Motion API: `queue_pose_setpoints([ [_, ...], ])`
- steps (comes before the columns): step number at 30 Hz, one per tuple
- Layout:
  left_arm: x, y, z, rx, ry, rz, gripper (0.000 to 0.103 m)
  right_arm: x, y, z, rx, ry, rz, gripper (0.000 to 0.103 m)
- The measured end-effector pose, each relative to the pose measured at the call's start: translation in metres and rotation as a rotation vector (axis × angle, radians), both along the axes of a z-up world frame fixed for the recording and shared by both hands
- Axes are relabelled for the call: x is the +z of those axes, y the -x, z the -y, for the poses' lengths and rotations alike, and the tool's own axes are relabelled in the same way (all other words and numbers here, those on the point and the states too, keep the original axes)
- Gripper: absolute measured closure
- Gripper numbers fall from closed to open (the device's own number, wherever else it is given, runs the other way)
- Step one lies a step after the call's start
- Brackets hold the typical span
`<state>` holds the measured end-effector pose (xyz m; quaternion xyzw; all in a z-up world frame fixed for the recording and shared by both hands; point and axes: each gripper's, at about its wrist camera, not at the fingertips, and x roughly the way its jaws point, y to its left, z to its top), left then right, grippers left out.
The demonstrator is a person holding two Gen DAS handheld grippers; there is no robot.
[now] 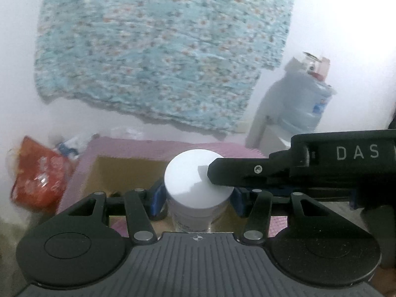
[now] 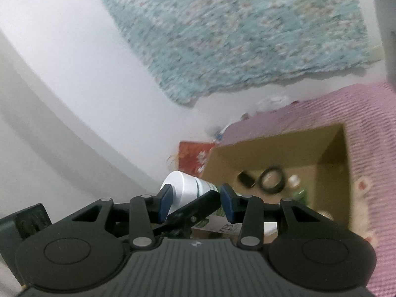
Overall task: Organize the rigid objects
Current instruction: 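Lift the white pill jar into the box and open the right tool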
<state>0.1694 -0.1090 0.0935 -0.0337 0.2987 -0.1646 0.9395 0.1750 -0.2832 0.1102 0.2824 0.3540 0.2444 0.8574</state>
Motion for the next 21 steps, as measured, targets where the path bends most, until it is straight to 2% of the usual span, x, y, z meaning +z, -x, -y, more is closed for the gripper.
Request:
queue_pose_setpoints([
  [9, -0.033, -0.065, 0.053, -0.059, 0.001, -0.085, 0.050, -0.041, -0.072, 0.061, -0.082, -0.034, -0.055, 0.057],
  [14, -0.059, -0.087, 0.070, -0.076, -0.034, -0.145, 0.050, -0.072, -0.103, 0.079, -0.091, -0.031, -0.109, 0.057],
  [21, -0.083, -0.105, 0.083, -0.085, -0.054, -0.230, 0.050, -0.107, -0.123, 0.088, -0.086, 0.014, -0.158, 0.057],
])
